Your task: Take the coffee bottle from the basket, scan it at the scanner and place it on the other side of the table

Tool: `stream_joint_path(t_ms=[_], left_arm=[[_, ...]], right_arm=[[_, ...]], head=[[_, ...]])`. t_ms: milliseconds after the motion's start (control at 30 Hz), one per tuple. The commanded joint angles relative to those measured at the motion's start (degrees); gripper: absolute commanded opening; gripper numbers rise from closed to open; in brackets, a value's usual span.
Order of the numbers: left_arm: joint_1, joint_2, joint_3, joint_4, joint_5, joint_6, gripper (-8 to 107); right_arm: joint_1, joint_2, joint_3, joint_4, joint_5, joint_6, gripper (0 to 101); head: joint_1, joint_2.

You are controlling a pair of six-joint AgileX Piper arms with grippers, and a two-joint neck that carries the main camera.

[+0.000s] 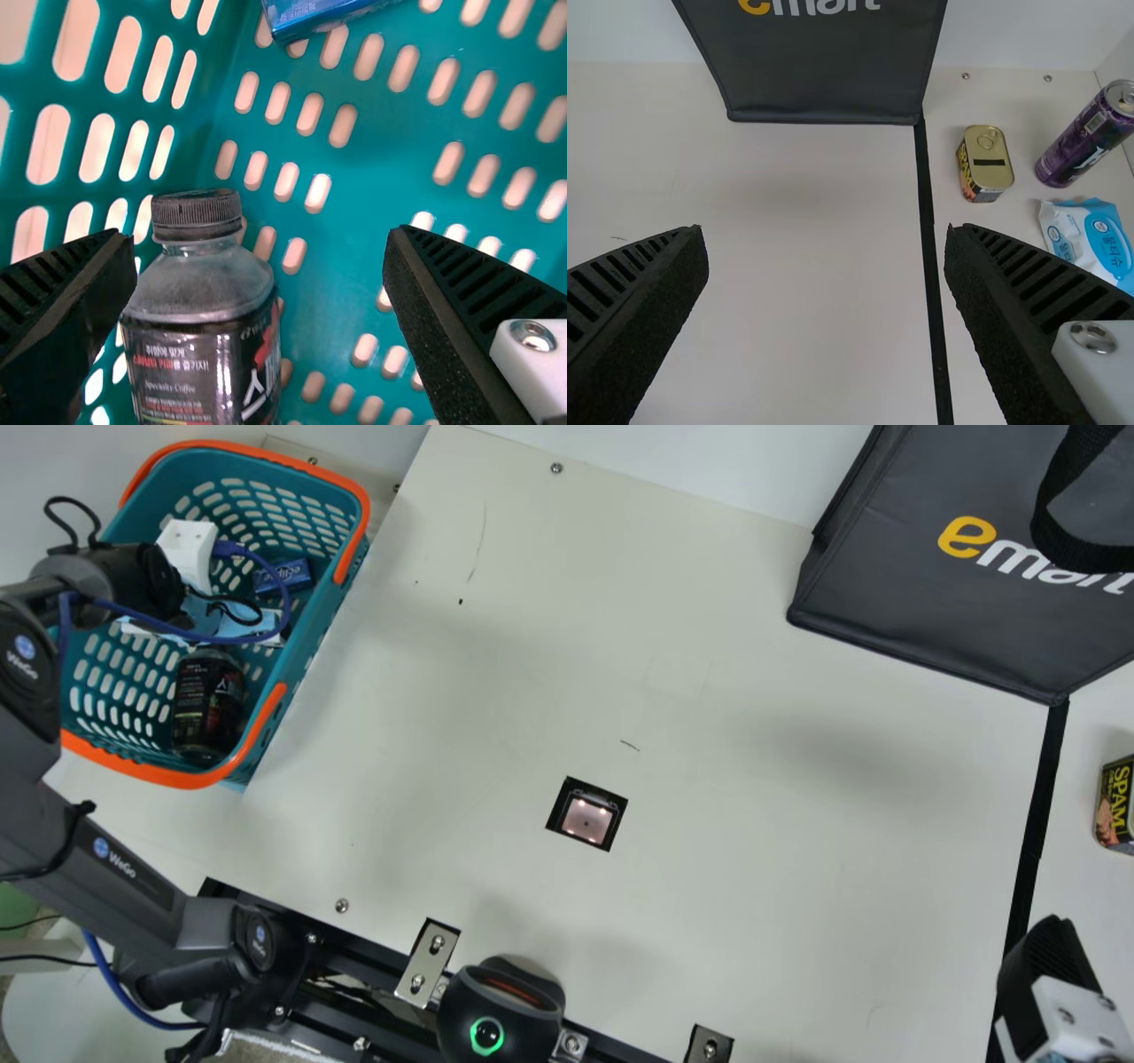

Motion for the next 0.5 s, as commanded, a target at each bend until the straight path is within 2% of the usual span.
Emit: stream_joint_path(t_ms=[0, 467], left_arm=[[-0.09, 0.37, 0.16, 1.72, -0.54, -1.21, 90], [-0.66, 4.26, -0.62, 8.53, -2.9, -7.49, 90]], right_arm=[[0.0, 0.0, 0.0, 0.0, 0.0, 0.0, 95], [0.0, 0.0, 0.0, 0.0, 0.06, 0.0, 95]], head=[[-1.66, 0.23], [-1.66, 0.23]])
